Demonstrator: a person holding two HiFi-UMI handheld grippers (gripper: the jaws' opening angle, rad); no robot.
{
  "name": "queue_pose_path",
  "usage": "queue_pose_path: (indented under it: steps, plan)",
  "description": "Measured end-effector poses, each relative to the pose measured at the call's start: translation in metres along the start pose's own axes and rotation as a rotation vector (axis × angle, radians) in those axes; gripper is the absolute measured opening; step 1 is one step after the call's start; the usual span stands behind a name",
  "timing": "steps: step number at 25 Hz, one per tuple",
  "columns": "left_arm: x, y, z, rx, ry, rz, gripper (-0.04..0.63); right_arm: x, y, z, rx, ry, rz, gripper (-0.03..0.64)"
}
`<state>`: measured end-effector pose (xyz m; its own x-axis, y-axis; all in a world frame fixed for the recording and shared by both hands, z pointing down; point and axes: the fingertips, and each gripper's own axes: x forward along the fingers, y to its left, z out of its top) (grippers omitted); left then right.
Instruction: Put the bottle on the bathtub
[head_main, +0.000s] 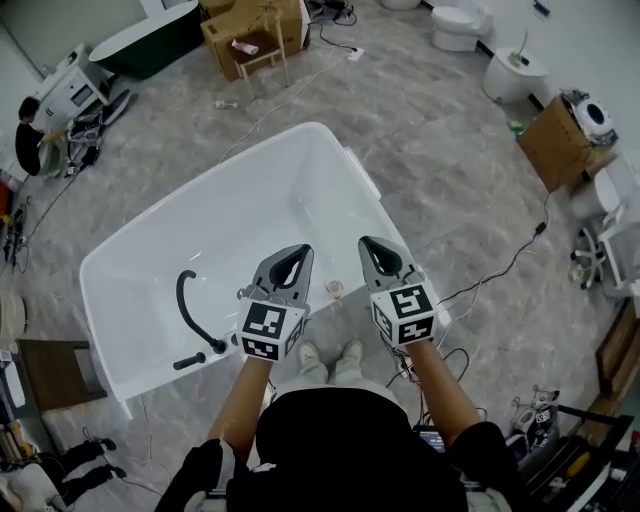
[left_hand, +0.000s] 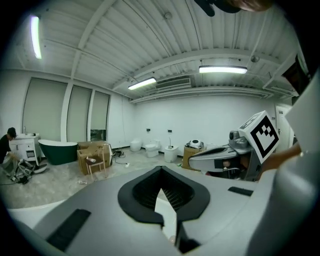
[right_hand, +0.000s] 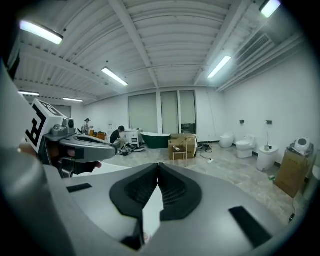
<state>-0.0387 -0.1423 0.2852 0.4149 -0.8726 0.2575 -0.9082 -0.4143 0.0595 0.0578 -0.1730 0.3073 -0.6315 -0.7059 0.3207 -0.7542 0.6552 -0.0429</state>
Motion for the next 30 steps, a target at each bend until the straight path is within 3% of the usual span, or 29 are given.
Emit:
queue_pose_path:
  steps: [7, 16, 22, 30]
  plan:
    - [-0.028, -0.012, 0.058, 0.043, -0.077, 0.002, 0.012, -0.038, 0.007, 0.066, -0.011, -0.111, -0.021, 0.023]
    - [-0.053, -0.029, 0.119, 0.122, -0.195, 0.002, 0.012, -0.073, 0.012, 0.120, -0.049, -0.218, -0.026, 0.023]
    - [-0.064, -0.043, 0.147, 0.174, -0.262, 0.000, 0.012, -0.087, 0.011, 0.137, -0.072, -0.265, -0.030, 0.023]
    - [-0.075, -0.037, 0.150, 0.211, -0.270, 0.014, 0.012, -0.085, 0.024, 0.141, -0.073, -0.274, -0.025, 0.023]
